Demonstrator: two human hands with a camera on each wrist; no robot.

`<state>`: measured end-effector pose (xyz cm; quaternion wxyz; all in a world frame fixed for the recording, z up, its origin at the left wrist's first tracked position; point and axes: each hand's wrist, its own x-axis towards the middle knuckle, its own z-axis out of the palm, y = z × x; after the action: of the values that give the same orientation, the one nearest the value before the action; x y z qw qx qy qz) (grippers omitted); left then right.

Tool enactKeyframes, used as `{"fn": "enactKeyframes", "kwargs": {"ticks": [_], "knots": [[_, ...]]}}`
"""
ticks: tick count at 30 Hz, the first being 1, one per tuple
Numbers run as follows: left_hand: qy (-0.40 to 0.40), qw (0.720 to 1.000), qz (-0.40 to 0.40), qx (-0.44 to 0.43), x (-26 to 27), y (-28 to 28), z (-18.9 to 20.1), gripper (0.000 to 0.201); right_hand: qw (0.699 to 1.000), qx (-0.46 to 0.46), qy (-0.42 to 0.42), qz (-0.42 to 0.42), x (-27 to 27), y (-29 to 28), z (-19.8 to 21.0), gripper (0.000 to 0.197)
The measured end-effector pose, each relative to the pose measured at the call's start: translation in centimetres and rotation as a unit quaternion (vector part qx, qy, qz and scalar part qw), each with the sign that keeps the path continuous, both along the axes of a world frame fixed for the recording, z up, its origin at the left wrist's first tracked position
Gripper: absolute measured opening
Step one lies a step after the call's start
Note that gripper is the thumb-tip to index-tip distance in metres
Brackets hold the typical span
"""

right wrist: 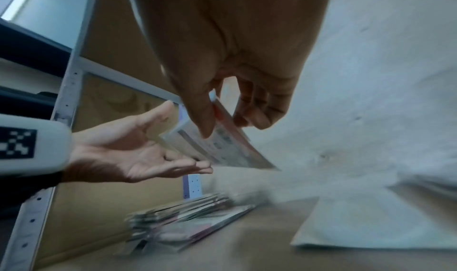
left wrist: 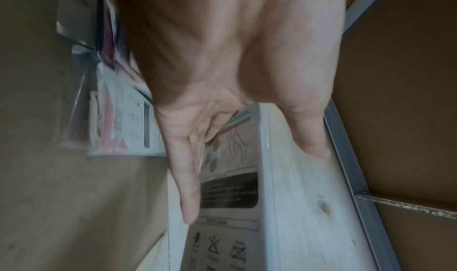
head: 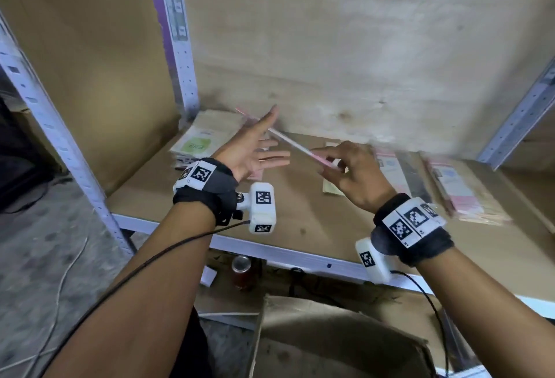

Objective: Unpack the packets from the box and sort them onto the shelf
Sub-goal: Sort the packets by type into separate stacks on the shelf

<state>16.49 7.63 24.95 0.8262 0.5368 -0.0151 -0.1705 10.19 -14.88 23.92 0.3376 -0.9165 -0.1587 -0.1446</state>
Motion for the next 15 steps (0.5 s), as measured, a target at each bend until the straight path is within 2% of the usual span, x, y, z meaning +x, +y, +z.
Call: {"fn": "enactKeyframes", "kwargs": {"ticks": [1,3,4,6,8,11,13,15], "knots": [[-0.005,1.000,0.000,-0.014,0.1,-0.6,-0.2,0.068,1.000,-0.023,0.000,0.009,-0.6,-0.7,-0.1,0.039],[-0.022,0.999,0.019,-0.018,0.4,-1.7,-0.8,0.037,0.998,-0.062,0.018,0.021,-1.4,-2.1,-0.2,0.048],[-0.025,0.999,0.033,-0.009,0.5,-2.2,-1.2,0.023,0.997,-0.059,0.041,0.025,-1.8,-2.8,-0.3,0.051],[-0.027,0.998,0.050,0.011,0.7,-3.1,-2.0,0.010,0.995,-0.011,0.094,0.030,-2.3,-4.1,-0.3,0.049],[-0.027,0.999,0.040,0.020,0.7,-4.0,-2.6,0.009,0.994,0.039,0.098,0.015,-2.2,-5.4,-0.2,0.039],[-0.032,0.999,0.002,0.025,0.4,-5.2,-3.2,0.016,0.991,0.072,0.074,-0.081,-1.3,-7.5,-0.3,0.035],[-0.037,0.999,-0.018,0.020,0.1,-5.9,-3.4,0.021,0.978,0.118,0.117,-0.123,-1.0,-8.7,-0.7,0.039],[-0.040,0.999,-0.031,0.018,-0.1,-6.6,-3.6,0.026,0.959,0.177,0.200,-0.097,-1.2,-9.4,-1.3,0.037]]}}
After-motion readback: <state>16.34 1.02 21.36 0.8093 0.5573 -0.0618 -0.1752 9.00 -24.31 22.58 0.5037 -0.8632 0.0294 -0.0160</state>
